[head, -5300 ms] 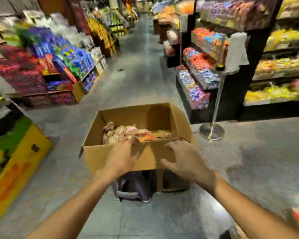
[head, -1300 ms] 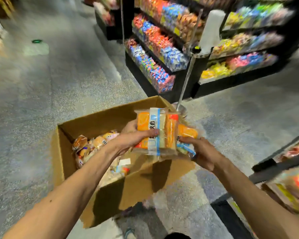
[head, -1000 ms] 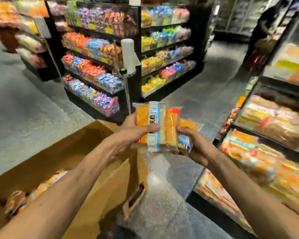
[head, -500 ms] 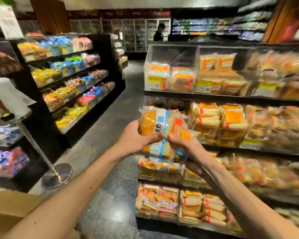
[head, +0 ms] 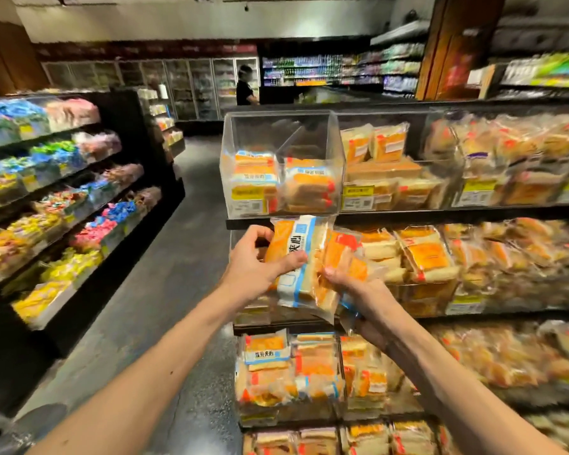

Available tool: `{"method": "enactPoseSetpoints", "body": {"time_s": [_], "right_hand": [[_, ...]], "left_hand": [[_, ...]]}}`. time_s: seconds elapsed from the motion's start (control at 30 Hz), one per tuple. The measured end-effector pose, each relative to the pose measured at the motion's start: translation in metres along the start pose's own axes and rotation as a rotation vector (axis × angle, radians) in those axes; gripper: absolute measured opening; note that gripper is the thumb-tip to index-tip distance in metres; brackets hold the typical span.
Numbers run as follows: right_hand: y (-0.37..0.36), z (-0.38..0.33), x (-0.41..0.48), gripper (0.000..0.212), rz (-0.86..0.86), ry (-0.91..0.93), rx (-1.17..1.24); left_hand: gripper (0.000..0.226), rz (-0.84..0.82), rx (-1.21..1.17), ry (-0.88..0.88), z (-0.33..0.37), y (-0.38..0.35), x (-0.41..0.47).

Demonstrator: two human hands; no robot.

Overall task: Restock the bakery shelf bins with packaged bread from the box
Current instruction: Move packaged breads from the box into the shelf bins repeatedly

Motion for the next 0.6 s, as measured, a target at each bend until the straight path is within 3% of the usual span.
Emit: {"method": "enactPoseSetpoints", "body": {"time_s": [0.1, 0.27, 0.37, 0.47, 0.6], "right_hand": [[-0.011, -0.013, 0.034, 0.03, 0.074, 0.092, -0.031], [-0.013, -0.035, 0.078, 0.035, 0.222, 0.238, -0.035], [-0.01, -0.046, 0.099, 0.026, 0.243, 0.251, -0.017], [-0.009, -0.064, 0.127, 0.033, 0.212, 0.28, -0.015], [0.002, -0.088, 0.165, 0.039, 0.167, 0.222, 0.013]], "left_hand": [[0.057, -0.065, 0.085, -0.116, 0.021, 0.009, 0.041], [0.038, -0.061, 0.304, -0.336, 0.059, 0.009, 0.091], [0.055, -0.164, 0.307, -0.351, 0.074, -0.003, 0.104], [0.067, -0.202, 0.31, -0.326, 0.091, -0.008, 0.124], [0.065, -0.196, 0.287, -0.319, 0.117, -0.011, 0.163]]}}
Point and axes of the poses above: each hand's wrist, its own x-axis towards the middle knuckle, its own y-axis out of the back of the hand, z = x × y, the point moved 3 cm from there along x, towards the middle knuckle, and after that the axes turned 13 degrees about y, right-handed, at the moved point
